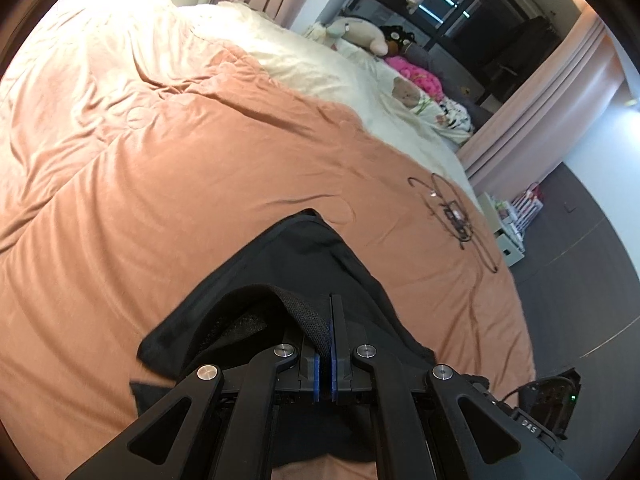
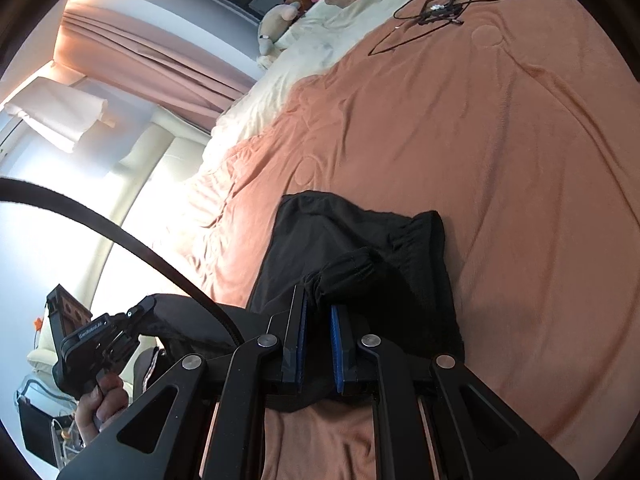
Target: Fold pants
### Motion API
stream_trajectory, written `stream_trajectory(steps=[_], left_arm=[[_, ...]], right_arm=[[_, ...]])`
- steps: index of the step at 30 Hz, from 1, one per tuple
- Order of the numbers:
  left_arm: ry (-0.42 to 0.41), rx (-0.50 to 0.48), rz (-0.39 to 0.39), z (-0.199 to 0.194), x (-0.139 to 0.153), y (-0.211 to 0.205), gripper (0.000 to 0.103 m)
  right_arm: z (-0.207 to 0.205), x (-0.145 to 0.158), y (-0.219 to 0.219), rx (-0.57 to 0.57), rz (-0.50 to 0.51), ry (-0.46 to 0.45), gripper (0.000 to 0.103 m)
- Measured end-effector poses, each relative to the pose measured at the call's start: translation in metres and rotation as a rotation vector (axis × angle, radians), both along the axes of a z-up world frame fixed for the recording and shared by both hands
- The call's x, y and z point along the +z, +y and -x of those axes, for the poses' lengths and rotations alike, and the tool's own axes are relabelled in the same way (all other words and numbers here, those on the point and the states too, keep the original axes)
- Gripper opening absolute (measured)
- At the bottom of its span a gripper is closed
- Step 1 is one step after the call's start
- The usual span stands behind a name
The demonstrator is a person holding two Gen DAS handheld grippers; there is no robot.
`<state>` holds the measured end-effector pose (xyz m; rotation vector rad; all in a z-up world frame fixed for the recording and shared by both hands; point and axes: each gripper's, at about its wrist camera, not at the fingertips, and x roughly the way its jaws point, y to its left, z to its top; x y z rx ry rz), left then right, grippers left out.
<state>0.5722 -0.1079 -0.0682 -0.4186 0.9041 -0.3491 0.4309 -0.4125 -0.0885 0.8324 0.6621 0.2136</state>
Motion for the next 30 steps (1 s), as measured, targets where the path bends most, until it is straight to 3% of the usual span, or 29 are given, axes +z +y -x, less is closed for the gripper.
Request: stream_trajectory(steps=[5, 7, 8, 9, 10, 11, 12, 14, 18, 25, 30], left_arm=[[0.042, -0.018, -0.04, -0.037, -0.024, -0.013, 0.003], [0.053, -0.018, -0.108, -0.049, -0.034, -0.02, 0.005], [0.058, -0.013, -0.131, -0.053, -0.036, -0.022, 0.015], [0.07, -0.011, -0.159, -0.058, -0.041, -0.024, 0.035], [0.077, -0.015, -0.17, -0.06, -0.044, -0.024, 0.046], [0.075, -0.021, -0.179, -0.061, -0.046, -0.025, 0.057], [0.062, -0.023, -0.194, -0.06, -0.045, -0.024, 0.06], [0.038, -0.025, -0.247, -0.061, -0.043, -0.023, 0.062], [0.053, -0.06, -0.323, -0.064, -0.049, -0.017, 0.063], [0.081, -0.154, -0.496, -0.074, -0.075, -0.023, 0.063], [0.078, -0.239, -0.552, -0.093, -0.091, -0.034, 0.063]], right_arm=[[-0.024, -0.008, 0.0, -0.017, 0.005, 0.023, 0.011], [-0.031, -0.01, 0.001, -0.027, 0.017, 0.029, 0.013], [-0.035, -0.011, 0.002, -0.029, 0.032, 0.035, 0.017], [-0.038, -0.011, 0.004, -0.029, 0.042, 0.043, 0.025], [-0.04, -0.011, 0.006, -0.027, 0.046, 0.046, 0.032], [-0.04, -0.01, 0.006, -0.031, 0.046, 0.038, 0.051], [-0.037, -0.007, 0.006, -0.045, 0.061, 0.026, 0.07], [-0.029, 0.001, 0.007, -0.06, 0.096, -0.008, 0.079], [-0.021, 0.008, 0.011, -0.036, 0.152, -0.043, 0.079], [-0.031, 0.007, 0.014, 0.038, 0.275, 0.025, 0.079], [-0.049, 0.005, 0.016, 0.1, 0.338, 0.063, 0.078]])
